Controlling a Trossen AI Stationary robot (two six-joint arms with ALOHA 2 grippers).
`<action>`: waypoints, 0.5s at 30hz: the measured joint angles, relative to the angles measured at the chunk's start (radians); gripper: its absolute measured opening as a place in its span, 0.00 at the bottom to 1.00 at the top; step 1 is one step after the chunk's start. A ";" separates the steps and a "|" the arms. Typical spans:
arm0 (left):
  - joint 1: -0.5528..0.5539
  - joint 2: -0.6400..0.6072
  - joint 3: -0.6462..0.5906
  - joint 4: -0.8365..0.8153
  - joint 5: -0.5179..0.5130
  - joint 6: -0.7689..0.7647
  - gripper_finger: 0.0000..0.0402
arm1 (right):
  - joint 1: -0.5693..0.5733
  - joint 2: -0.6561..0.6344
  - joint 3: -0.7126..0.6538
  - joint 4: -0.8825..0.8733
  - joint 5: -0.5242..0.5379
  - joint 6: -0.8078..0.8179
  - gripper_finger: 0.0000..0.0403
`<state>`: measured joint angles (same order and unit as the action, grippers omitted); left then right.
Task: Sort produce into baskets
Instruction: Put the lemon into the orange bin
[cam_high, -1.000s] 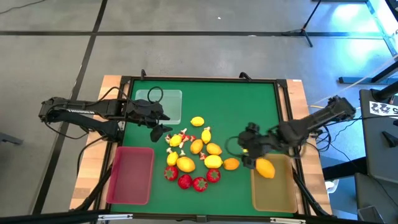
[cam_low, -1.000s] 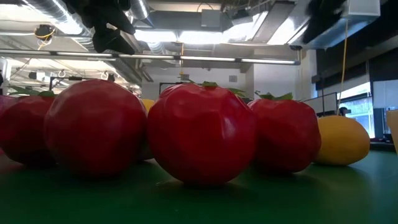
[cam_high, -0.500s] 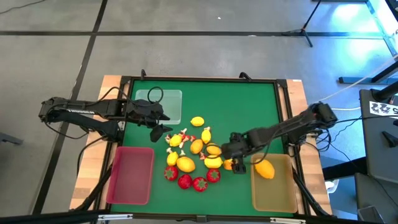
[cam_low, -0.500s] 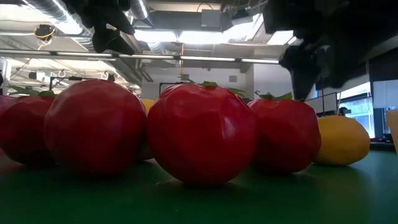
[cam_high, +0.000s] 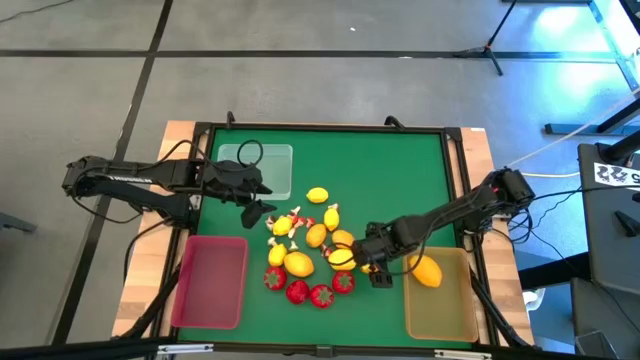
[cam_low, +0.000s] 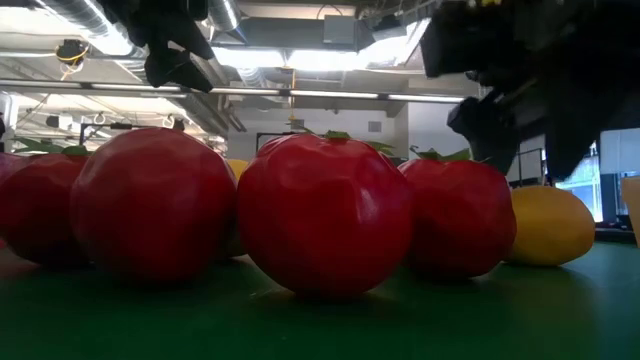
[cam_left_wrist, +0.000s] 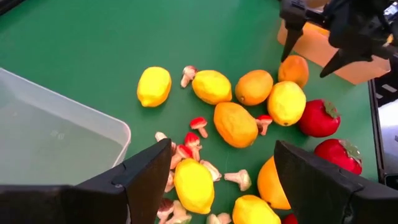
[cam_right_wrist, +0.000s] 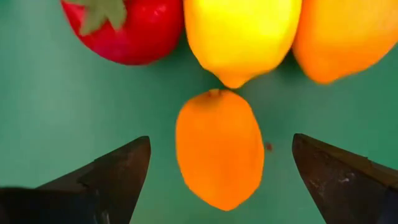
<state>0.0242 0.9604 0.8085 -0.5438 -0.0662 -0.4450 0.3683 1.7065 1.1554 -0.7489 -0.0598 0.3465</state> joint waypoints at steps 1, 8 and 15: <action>0.000 0.000 0.000 0.001 0.000 -0.001 0.69 | 0.000 0.000 -0.013 0.011 -0.001 0.014 0.96; 0.000 0.000 0.000 0.001 0.000 -0.001 0.69 | -0.002 0.000 -0.100 0.075 0.030 0.031 0.96; 0.000 0.000 0.000 0.001 0.000 -0.001 0.69 | -0.003 0.000 -0.104 0.124 0.025 0.010 0.96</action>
<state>0.0242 0.9604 0.8089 -0.5426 -0.0666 -0.4461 0.3653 1.7065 1.0512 -0.6251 -0.0351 0.3569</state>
